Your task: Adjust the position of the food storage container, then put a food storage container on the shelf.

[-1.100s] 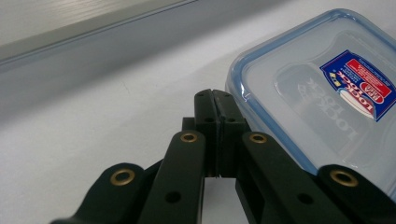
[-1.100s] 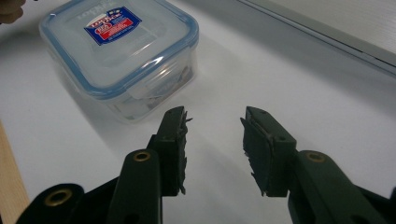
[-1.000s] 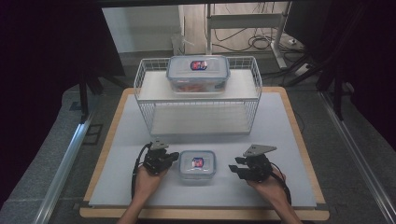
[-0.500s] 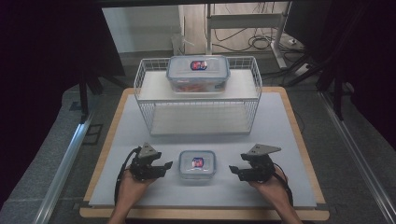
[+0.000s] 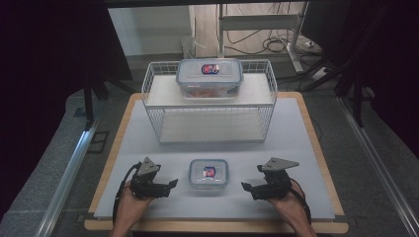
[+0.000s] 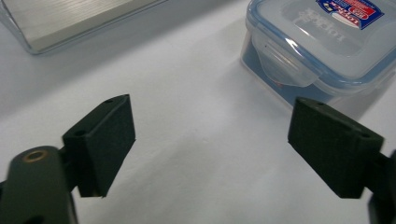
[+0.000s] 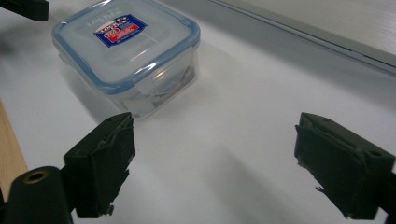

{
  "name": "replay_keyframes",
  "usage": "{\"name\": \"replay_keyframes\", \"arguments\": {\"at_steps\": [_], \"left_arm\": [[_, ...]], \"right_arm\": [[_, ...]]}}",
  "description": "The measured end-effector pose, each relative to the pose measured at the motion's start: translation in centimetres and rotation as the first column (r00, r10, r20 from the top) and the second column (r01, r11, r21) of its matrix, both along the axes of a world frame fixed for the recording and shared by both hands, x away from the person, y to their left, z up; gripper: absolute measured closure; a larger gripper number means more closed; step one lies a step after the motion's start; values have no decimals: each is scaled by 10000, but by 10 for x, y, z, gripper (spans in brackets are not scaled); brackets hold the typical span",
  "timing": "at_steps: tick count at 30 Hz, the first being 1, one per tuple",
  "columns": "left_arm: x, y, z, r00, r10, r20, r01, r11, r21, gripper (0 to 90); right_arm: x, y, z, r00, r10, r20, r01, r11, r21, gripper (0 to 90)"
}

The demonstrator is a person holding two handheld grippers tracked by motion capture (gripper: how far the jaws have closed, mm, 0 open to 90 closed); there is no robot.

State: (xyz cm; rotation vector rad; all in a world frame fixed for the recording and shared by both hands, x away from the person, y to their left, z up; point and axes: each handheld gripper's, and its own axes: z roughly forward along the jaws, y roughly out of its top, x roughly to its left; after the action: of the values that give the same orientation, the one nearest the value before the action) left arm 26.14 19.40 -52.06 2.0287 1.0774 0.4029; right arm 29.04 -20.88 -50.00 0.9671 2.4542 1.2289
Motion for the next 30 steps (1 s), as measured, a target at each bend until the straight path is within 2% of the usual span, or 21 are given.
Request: {"name": "replay_keyframes", "arguments": {"at_steps": [4, 9, 12, 14, 19, 21, 24, 28, 30], "left_arm": [[-1, -2, -1, 9997, -94, 228, 93, 9999, 57, 105], [-1, 0, 1, 9986, -147, 505, 172, 9986, -497, 97], [0, 1, 2, 9989, -113, 446, 139, 9982, -588, 98], [0, 1, 2, 9990, -90, 442, 113, 9987, -507, 98], [0, -5, 6, 9995, -192, 264, 196, 9997, -151, 93], [1, -8, 6, 9994, -341, 73, 342, 9993, -178, 91], [2, -13, 7, 9982, -555, -233, 547, 9979, -342, 89], [6, -19, 9, 9940, -856, -673, 788, 9920, -987, 82], [8, -21, 10, 9918, -997, -798, 902, 9892, -1153, 73]], "right_arm": [[3, -3, -3, 10000, -59, -25, 59, 10000, -38, 100], [5, -5, -3, 9997, -235, -37, 236, 9996, 128, 91], [5, -5, -2, 9996, -260, 72, 259, 9995, 182, 93], [6, -4, -1, 9996, -272, 102, 269, 9994, 217, 93], [6, -1, -2, 9997, -236, 28, 235, 9996, 125, 89], [7, 1, -2, 9996, -268, -110, 269, 9996, 45, 86], [8, 5, -3, 9992, -276, -275, 276, 9996, -18, 81], [9, 11, -1, 9985, -209, -515, 203, 9997, -130, 42], [11, 12, 0, 9974, -177, -700, 173, 9998, -60, 30]]}}
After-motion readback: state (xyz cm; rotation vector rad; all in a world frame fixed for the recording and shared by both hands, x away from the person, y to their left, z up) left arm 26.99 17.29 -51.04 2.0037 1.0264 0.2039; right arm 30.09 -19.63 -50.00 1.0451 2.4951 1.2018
